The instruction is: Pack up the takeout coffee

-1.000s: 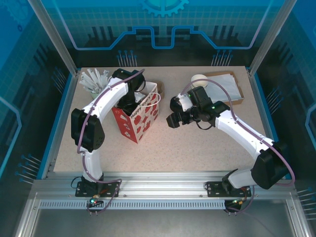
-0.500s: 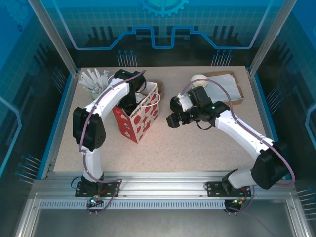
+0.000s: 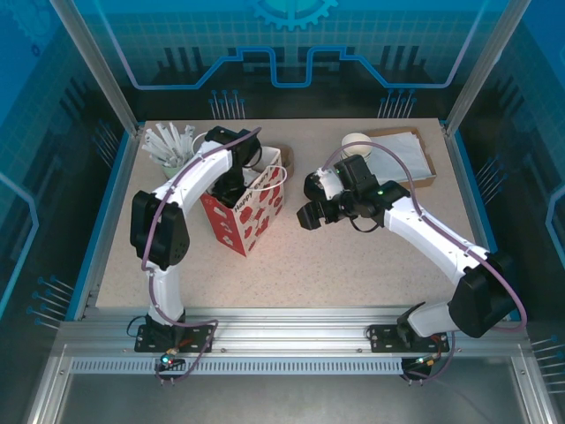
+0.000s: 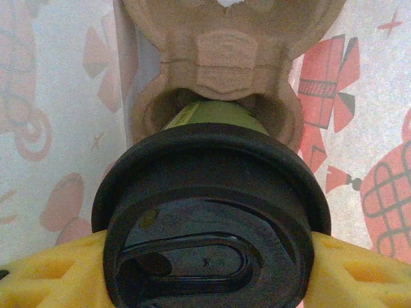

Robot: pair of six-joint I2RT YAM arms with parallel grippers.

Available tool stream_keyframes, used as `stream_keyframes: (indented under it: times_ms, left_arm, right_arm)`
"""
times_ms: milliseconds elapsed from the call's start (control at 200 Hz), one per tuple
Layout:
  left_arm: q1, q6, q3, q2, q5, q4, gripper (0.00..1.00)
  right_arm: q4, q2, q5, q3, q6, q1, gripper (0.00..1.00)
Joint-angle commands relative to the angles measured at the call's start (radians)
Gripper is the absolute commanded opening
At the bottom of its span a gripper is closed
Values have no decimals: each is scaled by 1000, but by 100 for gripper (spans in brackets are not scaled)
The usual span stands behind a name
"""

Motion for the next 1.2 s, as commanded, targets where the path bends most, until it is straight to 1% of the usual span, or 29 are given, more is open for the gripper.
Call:
stream_keyframes:
  times_ms: [0, 385, 715, 820, 915, 1086, 1196]
  left_arm:
    - [7, 9, -34, 30, 12, 19, 39]
    - [5, 6, -47, 71, 15, 74, 39]
    - [6, 4, -49, 144, 22, 114, 41]
    - [5, 6, -31, 118, 20, 92, 44]
    - [4, 10, -6, 81, 28, 72, 49]
    - [1, 19, 24, 18, 45, 33, 63]
    - [0, 19, 29, -12, 49, 21, 68]
  right_arm:
    - [-4, 14, -8, 2, -16, 19, 92]
    - [-4, 26, -9, 7, -13, 30, 92]
    - [-9, 18, 5, -6, -12, 38, 92]
    - [-15, 10, 9, -6, -15, 38, 92]
    - [-15, 6, 10, -4, -15, 38, 92]
    - [-15, 3, 10, -4, -14, 38, 92]
    - [-14, 3, 10, -6, -16, 37, 92]
